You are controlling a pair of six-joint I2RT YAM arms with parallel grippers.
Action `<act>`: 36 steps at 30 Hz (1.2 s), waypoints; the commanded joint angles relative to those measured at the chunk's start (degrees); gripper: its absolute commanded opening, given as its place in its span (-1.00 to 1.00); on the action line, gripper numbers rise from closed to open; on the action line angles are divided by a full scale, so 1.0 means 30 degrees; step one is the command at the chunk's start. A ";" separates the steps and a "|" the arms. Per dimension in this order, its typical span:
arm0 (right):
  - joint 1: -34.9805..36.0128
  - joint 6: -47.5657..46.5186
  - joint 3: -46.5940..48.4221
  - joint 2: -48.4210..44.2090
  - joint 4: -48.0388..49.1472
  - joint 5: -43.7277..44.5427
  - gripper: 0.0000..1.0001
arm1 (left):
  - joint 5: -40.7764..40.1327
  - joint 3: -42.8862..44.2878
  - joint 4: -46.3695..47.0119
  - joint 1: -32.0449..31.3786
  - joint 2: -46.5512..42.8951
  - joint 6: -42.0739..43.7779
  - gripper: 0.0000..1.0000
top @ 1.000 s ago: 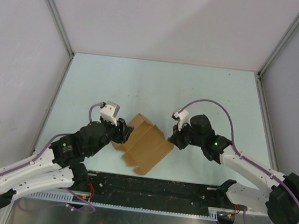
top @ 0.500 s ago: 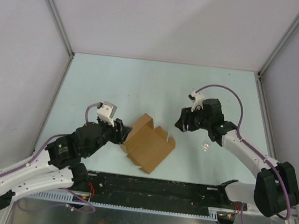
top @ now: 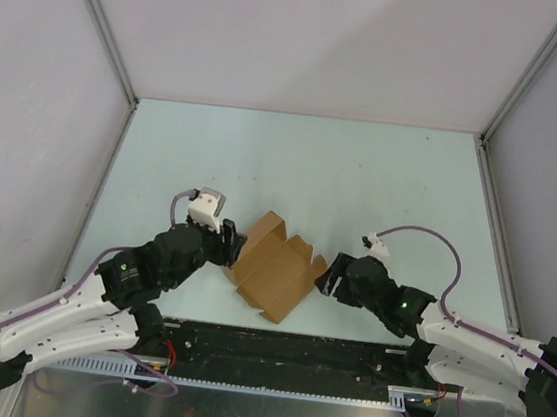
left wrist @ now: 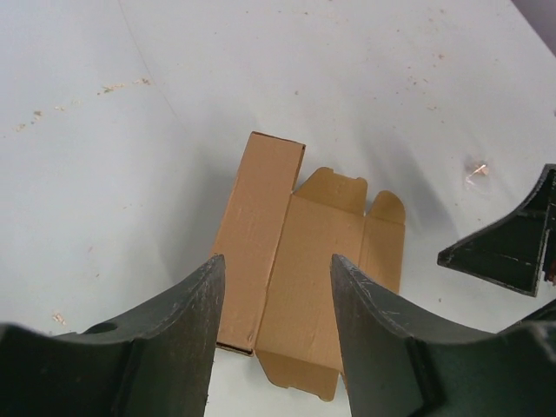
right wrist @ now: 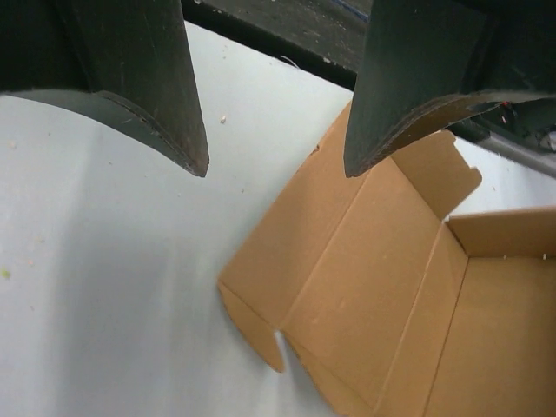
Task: Fold the paper box
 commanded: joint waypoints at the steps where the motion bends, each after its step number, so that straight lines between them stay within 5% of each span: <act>1: 0.0720 0.4143 -0.0582 0.0139 0.0350 0.2629 0.38 | -0.0030 0.0402 0.0284 0.0351 0.0660 0.0167 0.14; 17: -0.1388 0.5491 -0.4685 0.1960 0.6919 0.0079 0.38 | 0.3136 0.0694 0.2277 0.0410 0.5109 0.2394 0.17; 25: -0.1828 0.5521 -0.5564 -0.0964 0.5311 0.0517 0.38 | 0.1907 0.1456 0.2277 -0.0615 0.8042 0.2980 0.17; 31: -0.2121 0.5082 -0.5740 -0.3018 0.3845 0.0693 0.37 | 0.1115 0.1544 0.2335 -0.1085 0.8863 0.2219 -0.14; 36: -0.2239 0.4964 -0.5887 -0.3578 0.3258 0.0664 0.37 | 0.0792 0.1398 0.2306 -0.1056 0.9216 0.2102 -0.17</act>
